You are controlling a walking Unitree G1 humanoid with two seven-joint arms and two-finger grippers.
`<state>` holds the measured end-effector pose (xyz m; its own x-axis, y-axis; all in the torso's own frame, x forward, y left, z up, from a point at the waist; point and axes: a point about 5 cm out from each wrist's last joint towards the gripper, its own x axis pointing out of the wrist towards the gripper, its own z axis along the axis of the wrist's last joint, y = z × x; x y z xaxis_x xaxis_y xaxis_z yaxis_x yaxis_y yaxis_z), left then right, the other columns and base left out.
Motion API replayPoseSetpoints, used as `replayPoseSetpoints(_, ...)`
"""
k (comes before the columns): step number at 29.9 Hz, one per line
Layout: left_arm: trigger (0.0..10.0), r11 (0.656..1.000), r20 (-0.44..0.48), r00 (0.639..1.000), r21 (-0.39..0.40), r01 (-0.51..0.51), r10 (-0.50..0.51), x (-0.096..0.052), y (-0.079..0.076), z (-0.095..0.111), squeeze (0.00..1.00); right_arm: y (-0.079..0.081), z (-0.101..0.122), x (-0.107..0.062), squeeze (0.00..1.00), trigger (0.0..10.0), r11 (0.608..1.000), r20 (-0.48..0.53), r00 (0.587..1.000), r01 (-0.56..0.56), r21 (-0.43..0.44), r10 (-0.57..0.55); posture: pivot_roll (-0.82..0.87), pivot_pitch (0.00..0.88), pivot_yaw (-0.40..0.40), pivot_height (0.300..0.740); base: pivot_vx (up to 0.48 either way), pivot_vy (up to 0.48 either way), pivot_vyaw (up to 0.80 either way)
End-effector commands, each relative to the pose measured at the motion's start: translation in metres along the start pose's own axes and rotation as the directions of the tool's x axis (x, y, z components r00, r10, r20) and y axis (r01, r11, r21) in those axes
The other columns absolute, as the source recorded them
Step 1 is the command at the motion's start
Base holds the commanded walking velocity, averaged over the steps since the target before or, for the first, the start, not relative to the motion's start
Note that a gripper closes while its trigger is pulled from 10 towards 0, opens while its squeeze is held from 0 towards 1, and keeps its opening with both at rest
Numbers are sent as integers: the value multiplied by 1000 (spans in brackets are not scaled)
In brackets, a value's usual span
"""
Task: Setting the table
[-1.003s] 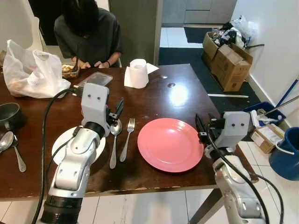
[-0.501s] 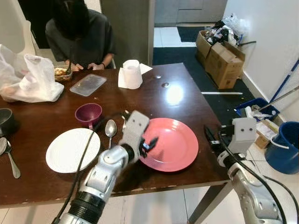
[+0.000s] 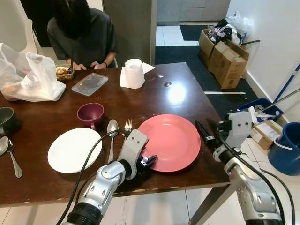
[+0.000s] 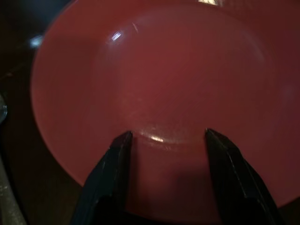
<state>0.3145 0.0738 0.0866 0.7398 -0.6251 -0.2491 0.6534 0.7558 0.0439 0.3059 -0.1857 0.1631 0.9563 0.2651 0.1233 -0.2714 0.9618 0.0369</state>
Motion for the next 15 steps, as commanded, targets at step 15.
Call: replayPoseSetpoints(15, 10000, 992, -131, 991, 124, -11, 27, -7, 8, -33, 0, -42, -8, -19, 0, 10000, 901, 22, 972, 209, 379, -235, -56, 52, 128, 740, 0, 0, 0)
